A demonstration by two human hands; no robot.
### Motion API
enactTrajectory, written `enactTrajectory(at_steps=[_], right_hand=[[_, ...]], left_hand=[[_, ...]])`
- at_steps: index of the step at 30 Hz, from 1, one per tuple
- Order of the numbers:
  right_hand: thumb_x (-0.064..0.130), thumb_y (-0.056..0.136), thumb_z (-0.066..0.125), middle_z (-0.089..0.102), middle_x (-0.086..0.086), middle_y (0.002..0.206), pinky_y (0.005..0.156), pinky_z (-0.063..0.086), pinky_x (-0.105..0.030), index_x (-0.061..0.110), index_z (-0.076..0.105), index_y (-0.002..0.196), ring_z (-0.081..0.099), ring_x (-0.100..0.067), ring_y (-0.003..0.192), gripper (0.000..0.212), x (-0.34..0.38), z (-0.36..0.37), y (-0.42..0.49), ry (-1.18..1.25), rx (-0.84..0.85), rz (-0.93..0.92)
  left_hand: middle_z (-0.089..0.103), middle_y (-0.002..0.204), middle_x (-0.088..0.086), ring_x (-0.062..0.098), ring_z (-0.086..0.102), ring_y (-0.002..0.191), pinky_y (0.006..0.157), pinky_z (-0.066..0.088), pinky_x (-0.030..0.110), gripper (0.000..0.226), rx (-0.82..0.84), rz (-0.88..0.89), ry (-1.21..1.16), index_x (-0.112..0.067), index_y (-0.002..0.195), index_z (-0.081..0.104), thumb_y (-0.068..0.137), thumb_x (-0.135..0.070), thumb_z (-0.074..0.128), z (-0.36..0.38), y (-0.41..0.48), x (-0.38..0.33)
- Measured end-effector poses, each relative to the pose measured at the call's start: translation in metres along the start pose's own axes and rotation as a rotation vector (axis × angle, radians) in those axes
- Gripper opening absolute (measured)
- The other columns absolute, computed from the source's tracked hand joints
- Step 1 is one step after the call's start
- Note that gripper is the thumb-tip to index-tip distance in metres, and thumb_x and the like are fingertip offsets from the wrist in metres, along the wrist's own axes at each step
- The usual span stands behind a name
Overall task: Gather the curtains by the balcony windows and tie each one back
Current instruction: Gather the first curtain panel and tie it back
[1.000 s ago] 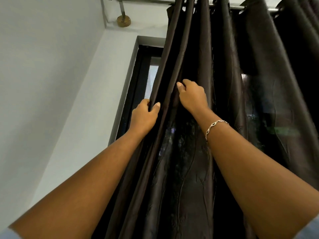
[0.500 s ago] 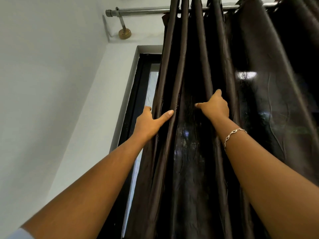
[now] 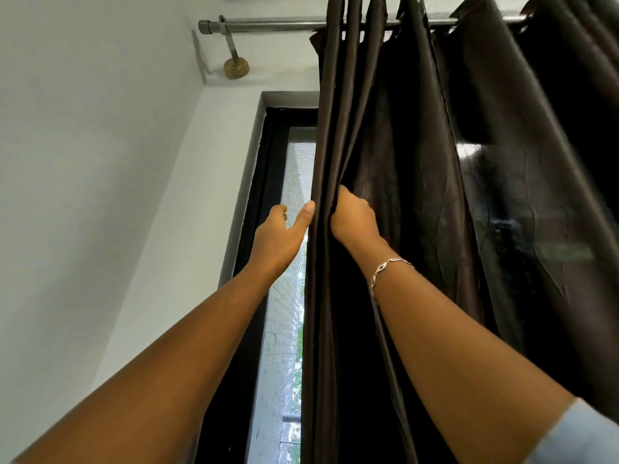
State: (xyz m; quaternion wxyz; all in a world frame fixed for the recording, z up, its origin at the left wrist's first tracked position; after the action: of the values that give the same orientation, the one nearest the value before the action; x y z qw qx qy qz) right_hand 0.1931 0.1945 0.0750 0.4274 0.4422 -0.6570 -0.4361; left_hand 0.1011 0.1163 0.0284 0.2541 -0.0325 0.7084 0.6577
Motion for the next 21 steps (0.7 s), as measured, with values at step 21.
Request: enactTrajectory(at_steps=[21], right_hand=[[-0.001,0.088,0.035,0.053,-0.021,0.120,0.078,0.039,-0.036,0.009,0.044,0.094,0.052,-0.037,0.107,0.014,0.134,0.073,0.029,0.159,0.151,-0.115]], left_hand=[[0.059,0.116,0.001,0.017,0.056,0.106,0.092,0.047,0.033,0.066,0.054,-0.037,-0.089,-0.015,0.123,0.050,0.085,-0.064,0.028,-0.098,0.016,0.048]])
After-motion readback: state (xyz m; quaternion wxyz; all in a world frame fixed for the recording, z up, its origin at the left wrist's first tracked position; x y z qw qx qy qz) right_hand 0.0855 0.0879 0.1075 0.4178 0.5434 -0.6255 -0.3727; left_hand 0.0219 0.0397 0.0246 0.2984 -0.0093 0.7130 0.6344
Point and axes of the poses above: each hand's wrist, its own y-axis towards the middle knuckle, its own z-axis out of the palm, x = y × z, the point moved 4 cm from there along y, towards the middle knuckle
